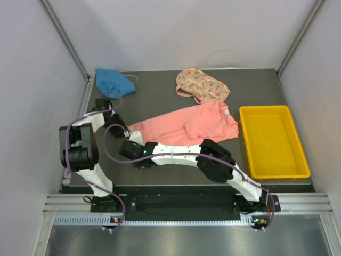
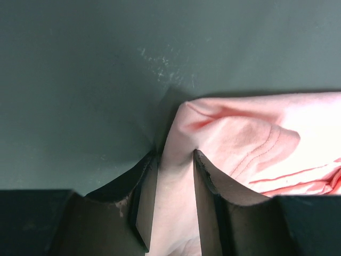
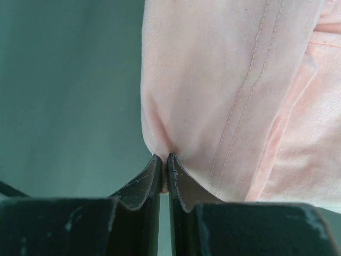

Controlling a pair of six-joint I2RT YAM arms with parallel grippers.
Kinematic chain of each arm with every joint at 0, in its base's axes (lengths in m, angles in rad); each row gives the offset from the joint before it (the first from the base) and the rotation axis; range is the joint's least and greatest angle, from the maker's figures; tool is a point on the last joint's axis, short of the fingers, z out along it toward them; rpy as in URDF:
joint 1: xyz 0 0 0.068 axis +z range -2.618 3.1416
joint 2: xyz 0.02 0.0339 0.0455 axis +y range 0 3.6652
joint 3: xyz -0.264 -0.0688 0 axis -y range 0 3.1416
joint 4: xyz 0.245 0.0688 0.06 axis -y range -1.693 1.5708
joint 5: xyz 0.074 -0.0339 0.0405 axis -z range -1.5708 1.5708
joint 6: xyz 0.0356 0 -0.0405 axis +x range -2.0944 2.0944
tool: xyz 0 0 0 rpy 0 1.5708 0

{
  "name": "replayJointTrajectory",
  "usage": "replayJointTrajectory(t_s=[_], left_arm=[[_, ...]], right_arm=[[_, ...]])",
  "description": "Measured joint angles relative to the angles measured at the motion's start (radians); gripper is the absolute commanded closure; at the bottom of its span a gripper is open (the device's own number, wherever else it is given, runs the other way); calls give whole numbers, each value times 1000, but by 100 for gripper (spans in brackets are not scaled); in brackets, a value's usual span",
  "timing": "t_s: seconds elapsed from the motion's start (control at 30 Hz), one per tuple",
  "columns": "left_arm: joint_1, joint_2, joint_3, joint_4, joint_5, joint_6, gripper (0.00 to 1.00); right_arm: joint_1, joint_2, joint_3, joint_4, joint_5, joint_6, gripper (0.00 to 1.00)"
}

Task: Roll the t-shirts
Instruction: Roll the T-shirt to the center of the board.

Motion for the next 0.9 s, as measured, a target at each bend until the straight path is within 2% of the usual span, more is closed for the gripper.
replayJointTrajectory(t_s=[0.4,0.53,0.57,0.63,0.67,0.9], left_arm=[[-10,0,2,-1,-32,-3,66],[-25,0,3,3,-50,-8,77],[-29,0,3,3,-57,-9,85],[-38,-2,3,5,-73,-16,88],[-40,-4,2,4,-81,-20,93],[-68,-75,0,-15,-151,-26,100]], right_arm=[[-31,-77,-141,137,-121,20,97],[-37,-93,-159,159,-141,36,97],[-38,-98,-167,164,-145,39,97],[-43,-111,-186,179,-156,48,97],[-45,-116,-195,185,-161,54,98],[-64,-154,-248,227,-200,93,98]])
